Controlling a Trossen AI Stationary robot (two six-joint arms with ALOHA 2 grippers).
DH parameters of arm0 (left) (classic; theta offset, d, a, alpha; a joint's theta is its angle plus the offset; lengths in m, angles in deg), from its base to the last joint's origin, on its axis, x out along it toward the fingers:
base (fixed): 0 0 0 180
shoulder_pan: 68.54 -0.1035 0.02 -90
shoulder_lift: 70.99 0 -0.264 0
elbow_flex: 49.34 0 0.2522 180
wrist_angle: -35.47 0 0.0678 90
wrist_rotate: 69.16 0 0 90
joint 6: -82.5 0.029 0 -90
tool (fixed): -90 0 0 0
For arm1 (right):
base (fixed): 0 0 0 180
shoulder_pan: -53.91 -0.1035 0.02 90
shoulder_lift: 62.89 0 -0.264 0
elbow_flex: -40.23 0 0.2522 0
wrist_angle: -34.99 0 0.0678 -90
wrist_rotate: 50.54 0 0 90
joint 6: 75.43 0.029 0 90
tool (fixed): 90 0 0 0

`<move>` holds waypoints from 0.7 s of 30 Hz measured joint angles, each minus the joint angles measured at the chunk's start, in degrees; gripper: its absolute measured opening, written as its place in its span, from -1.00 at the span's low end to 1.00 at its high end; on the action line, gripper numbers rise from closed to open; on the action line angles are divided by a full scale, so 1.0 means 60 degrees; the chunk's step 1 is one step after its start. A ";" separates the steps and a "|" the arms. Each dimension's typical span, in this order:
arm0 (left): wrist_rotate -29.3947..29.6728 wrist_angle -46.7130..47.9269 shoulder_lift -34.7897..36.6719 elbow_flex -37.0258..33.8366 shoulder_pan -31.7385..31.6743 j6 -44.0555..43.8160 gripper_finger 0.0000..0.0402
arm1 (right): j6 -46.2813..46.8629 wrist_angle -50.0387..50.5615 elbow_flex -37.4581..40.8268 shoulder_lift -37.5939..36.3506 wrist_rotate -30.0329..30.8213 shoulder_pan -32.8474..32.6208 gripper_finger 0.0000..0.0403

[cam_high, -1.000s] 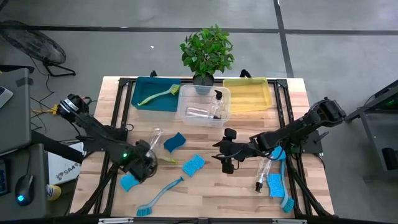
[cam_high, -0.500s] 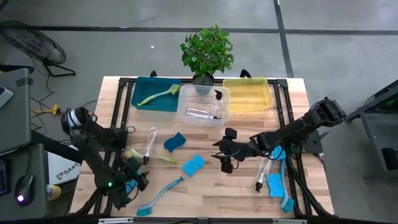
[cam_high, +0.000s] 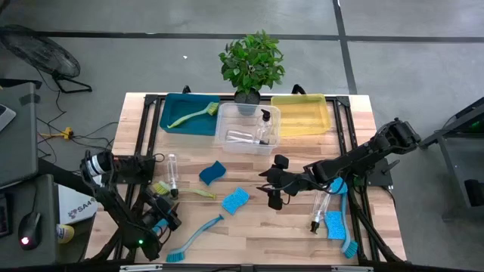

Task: Pick & Place Kitchen Sink Supplies
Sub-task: Put the transparent soap dispenser into the transparent bin

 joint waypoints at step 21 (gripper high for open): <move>0.0167 0.0354 -0.0699 -0.0007 -0.0011 0.0232 0.25 | -0.0052 0.0009 0.0000 0.0000 0.0143 -0.0040 0.11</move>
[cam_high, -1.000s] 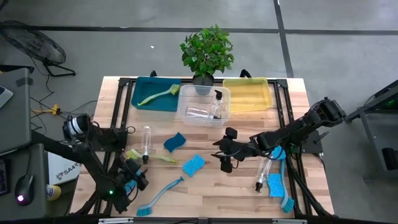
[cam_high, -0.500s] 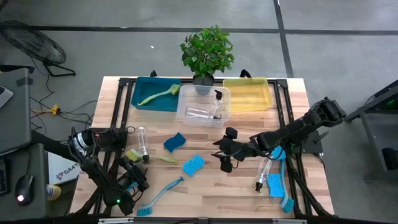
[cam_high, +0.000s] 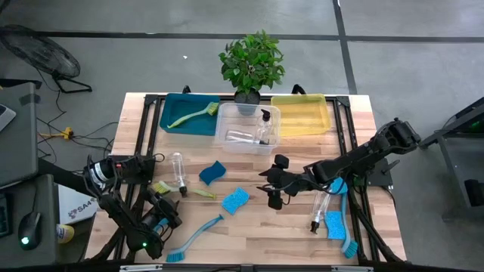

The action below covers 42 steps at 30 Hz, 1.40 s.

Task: Pick & Place Kitchen Sink Supplies
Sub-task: Put the transparent soap dispenser into the transparent bin

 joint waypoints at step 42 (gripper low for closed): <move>0.2543 -0.1068 -0.0663 -0.0004 -0.1435 0.2118 0.25 | 0.0022 0.0068 0.0000 0.0000 -0.0002 -0.0003 0.11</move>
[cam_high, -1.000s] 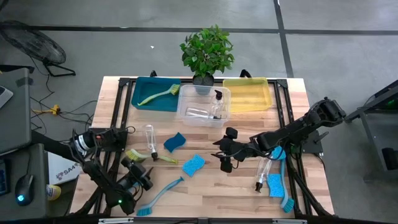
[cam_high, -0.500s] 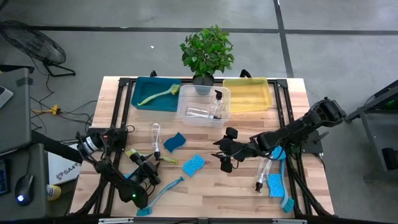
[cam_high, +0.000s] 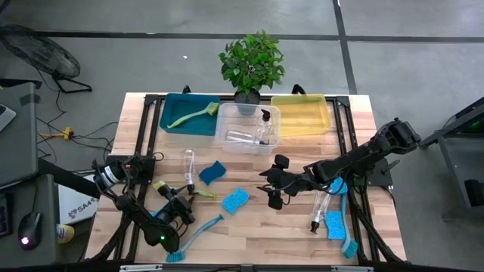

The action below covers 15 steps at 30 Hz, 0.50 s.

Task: Pick & Place Kitchen Sink Supplies
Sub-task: Put the transparent soap dispenser into the transparent bin

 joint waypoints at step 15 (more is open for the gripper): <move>-0.0064 0.0459 0.0004 0.0295 -0.0007 0.3816 0.25 | 0.0000 0.0000 0.0000 0.0000 0.0025 0.0001 0.11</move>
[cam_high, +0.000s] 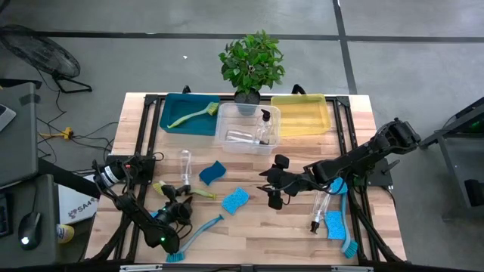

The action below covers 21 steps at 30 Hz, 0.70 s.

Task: Pick & Place Kitchen Sink Supplies
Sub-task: Put the transparent soap dispenser into the transparent bin

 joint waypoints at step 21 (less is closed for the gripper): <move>-0.0256 0.0537 0.0007 -0.0004 -0.0004 -0.1082 0.25 | -0.0069 0.0004 0.0000 0.0000 0.0011 0.0002 0.11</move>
